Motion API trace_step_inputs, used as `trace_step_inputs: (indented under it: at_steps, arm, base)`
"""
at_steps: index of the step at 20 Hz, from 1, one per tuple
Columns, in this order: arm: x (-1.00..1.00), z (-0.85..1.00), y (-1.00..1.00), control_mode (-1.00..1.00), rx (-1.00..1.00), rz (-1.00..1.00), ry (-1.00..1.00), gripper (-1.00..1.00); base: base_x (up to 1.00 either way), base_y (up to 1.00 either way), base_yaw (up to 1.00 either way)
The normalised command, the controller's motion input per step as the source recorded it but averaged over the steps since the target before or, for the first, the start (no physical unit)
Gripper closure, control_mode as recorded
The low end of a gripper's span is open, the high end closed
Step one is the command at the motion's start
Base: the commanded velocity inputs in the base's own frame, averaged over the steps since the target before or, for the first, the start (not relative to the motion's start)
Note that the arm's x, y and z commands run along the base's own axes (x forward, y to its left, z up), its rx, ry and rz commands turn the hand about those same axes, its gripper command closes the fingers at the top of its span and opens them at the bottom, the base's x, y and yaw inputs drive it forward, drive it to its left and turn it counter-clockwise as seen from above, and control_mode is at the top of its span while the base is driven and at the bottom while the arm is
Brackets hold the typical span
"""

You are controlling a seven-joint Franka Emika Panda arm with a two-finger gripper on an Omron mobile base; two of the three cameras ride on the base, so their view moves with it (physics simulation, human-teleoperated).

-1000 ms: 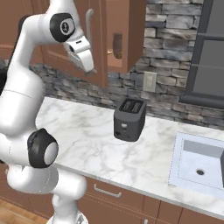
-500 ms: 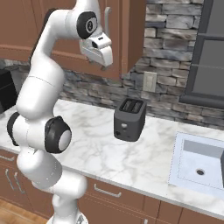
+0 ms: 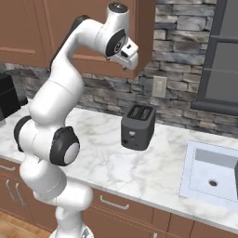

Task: Pick the jar and jar from the dining table and place them in the open cabinet. Close the cabinet after placing the objects.

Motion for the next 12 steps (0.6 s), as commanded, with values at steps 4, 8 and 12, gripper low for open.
trace_step_inputs:
  at_steps: [4,8,12]
  arm:
    - [1.00,-1.00,-0.25,-1.00,-0.12,0.18,-0.91,-1.00]
    - [1.00,-1.00,-0.18,-1.00,-0.16,0.16,-0.92,-1.00]
    - [1.00,-1.00,-0.12,-1.00,-0.18,0.14,-0.92,-1.00]
  base:
    - [0.00,0.00,0.00]
    - [0.00,0.00,0.00]
    - [0.00,0.00,0.00]
